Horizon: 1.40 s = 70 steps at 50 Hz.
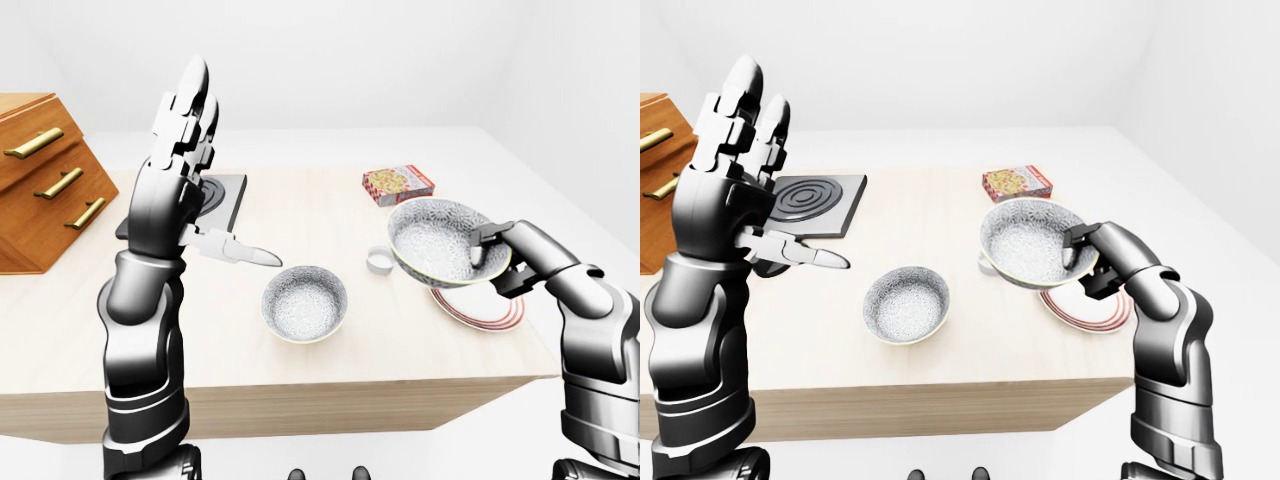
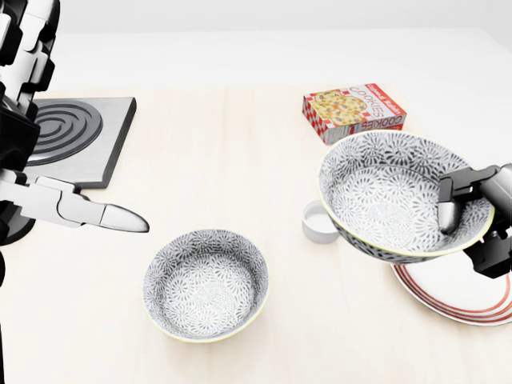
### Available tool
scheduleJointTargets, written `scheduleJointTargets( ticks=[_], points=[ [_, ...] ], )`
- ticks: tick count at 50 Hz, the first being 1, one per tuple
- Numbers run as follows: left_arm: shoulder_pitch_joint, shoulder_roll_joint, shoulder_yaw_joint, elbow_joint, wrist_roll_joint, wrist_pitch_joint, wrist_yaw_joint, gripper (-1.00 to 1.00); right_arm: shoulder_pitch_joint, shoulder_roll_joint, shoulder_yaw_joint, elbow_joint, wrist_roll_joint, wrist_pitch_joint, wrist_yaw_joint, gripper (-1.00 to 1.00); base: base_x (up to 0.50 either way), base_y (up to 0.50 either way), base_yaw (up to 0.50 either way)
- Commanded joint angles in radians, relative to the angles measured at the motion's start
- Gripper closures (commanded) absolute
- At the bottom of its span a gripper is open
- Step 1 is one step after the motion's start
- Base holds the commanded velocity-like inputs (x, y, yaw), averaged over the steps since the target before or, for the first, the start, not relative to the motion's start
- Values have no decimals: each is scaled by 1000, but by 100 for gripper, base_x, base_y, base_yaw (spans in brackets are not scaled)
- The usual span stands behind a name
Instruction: Pick the akita bowl from table center and place it on the plate.
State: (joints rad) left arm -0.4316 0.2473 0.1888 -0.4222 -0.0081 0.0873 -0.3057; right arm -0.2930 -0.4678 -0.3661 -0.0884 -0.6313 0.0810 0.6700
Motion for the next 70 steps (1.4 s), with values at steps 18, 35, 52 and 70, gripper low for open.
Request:
scheduleJointTargets(
  ticks=[18, 35, 52, 70],
  points=[
    [2, -11, -14, -13, 9, 0, -6, -100, 49, -75, -68, 240, 148, -62, -183, 100, 0, 0, 0],
    [12, -20, -22, -9, 18, 0, -10, -100, 34, -138, -69, 439, 163, -144, -284, 100, 0, 0, 0],
    [24, -28, -29, -14, 27, 0, -16, -100, -1, -176, -29, 653, 167, -168, -394, 100, 0, 0, 0],
    [34, -34, -31, -11, 34, 0, -19, -100, -126, -207, 78, 939, 159, -168, -524, 100, 0, 0, 0]
  ],
)
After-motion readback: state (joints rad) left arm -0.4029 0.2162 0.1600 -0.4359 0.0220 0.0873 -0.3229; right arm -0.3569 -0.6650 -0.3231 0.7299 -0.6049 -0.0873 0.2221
